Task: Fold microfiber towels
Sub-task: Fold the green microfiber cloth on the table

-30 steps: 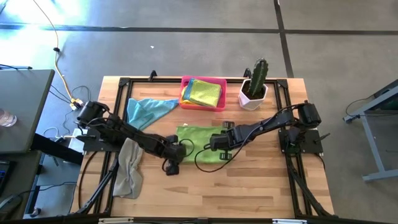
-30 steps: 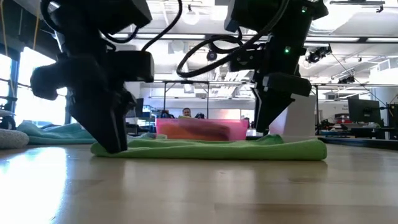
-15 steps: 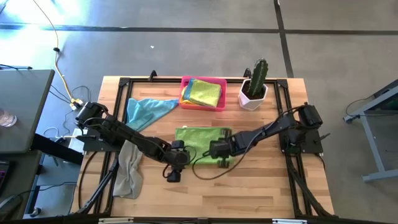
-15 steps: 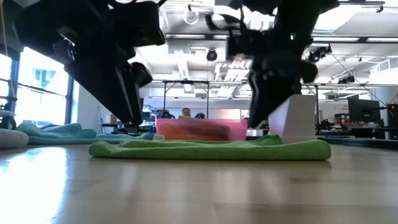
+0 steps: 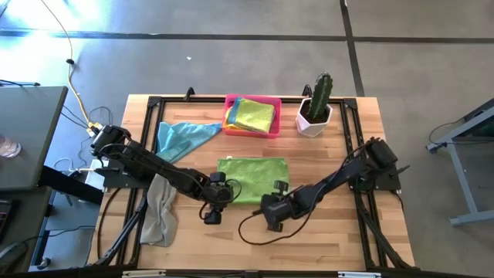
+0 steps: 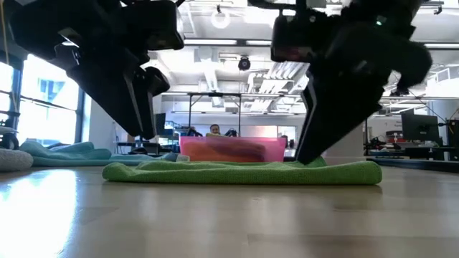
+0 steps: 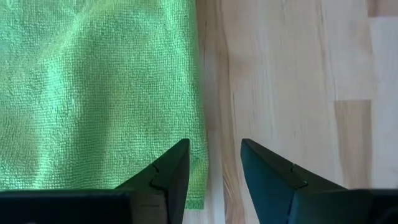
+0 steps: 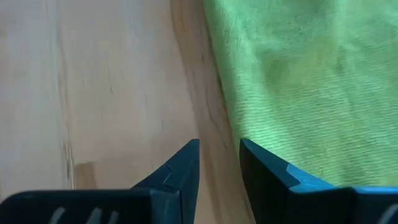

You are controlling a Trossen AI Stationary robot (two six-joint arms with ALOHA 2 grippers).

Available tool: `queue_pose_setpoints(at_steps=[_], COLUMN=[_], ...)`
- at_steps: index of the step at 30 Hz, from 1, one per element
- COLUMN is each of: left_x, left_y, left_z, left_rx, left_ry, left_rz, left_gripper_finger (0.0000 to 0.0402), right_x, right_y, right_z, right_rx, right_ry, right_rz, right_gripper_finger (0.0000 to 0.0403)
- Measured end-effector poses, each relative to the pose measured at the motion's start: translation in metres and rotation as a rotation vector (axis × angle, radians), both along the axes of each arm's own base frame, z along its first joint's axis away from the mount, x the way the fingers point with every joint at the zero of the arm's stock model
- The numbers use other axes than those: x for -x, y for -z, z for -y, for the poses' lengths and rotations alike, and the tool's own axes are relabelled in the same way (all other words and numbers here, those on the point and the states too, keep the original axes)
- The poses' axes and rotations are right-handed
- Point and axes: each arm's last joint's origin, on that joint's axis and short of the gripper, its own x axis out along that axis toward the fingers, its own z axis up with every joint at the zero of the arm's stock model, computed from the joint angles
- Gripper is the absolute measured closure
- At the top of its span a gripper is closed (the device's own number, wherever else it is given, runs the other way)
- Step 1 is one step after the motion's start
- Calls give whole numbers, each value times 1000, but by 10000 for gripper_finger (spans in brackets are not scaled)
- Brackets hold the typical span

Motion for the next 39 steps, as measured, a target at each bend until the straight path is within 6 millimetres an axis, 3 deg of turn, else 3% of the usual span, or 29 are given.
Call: queue_pose_setpoints(at_steps=[7, 12, 19, 24, 30, 34, 39], left_x=[14, 25, 28, 31, 31, 29, 27], left_y=[0, -2, -1, -1, -2, -4, -7], left_z=[0, 5, 14, 22, 29, 30, 30], left_rx=[-31, -83, -105, -68, -31, -40, -42], left_ry=[13, 22, 38, 32, 39, 36, 41], left_rz=[-112, -180, -173, -179, -166, -147, -137], left_gripper_finger=[266, 266, 266, 266, 266, 266, 266], right_x=[-4, -6, -3, 10, 41, 46, 16], right_y=[13, 24, 27, 25, 3, -20, -26], right_z=[7, 14, 19, 31, 51, 55, 21], right_rx=[32, -43, 1, 42, 163, 143, 37], right_ry=[96, 185, 155, 119, 171, 268, 9], right_rz=[-12, -76, -143, -318, -521, -440, -83], right_gripper_finger=[295, 295, 295, 295, 295, 295, 295])
